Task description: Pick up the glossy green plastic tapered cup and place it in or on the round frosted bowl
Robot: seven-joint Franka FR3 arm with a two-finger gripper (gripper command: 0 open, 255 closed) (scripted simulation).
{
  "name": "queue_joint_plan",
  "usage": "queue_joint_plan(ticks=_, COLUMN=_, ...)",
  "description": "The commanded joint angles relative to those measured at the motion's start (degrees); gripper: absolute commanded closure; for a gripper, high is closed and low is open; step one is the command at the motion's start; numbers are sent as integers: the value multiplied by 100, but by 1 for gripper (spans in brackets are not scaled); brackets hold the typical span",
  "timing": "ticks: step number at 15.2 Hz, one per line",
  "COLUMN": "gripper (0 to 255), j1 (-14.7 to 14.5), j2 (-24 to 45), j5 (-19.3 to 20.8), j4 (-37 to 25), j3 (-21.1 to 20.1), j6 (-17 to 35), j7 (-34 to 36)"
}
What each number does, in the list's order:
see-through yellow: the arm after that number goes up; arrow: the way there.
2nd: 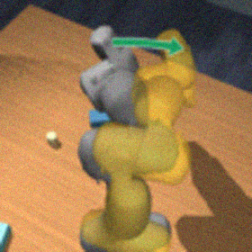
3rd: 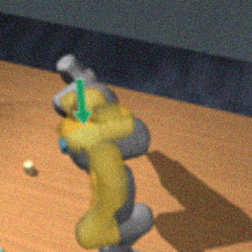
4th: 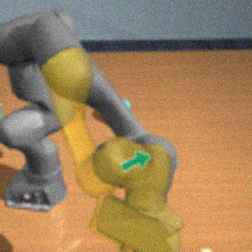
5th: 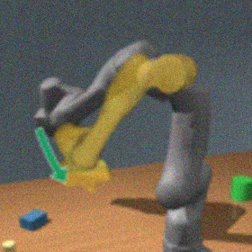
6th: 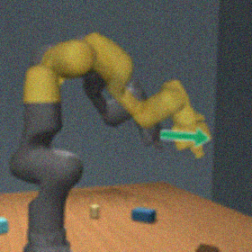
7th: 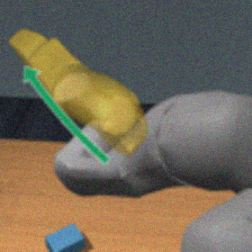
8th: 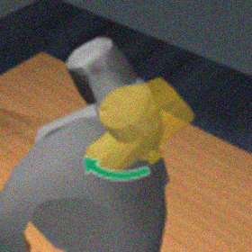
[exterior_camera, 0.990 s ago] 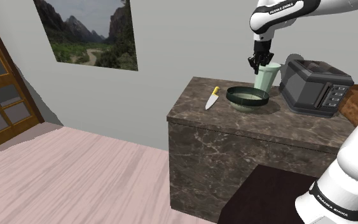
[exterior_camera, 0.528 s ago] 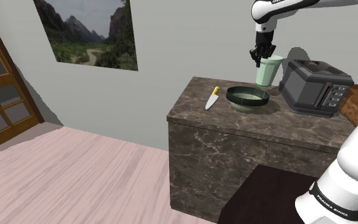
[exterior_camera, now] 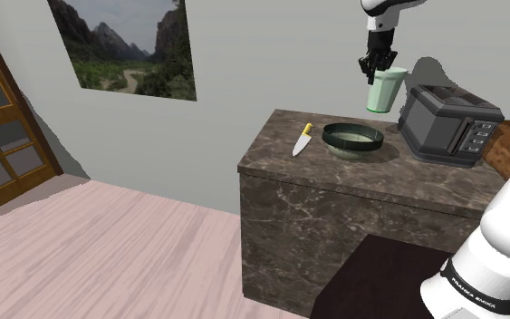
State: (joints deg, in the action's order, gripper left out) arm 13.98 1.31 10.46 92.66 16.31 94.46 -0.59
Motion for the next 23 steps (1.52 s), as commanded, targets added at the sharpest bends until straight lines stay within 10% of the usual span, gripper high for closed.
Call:
queue_joint_plan(ticks=1, gripper=255, j1=3, j2=29, j5=-10, j4=-191, j3=3, j6=-158, j7=-37)
queue_joint_plan(ticks=9, gripper=255, j1=19, j2=213, j5=-63, j4=-994, j3=15, j6=-770, j7=-171)
queue_joint_plan(ticks=23, gripper=255, j1=-894, j2=-1038, j5=109, j4=-233, j3=-1040, j6=-1595, j7=1662)
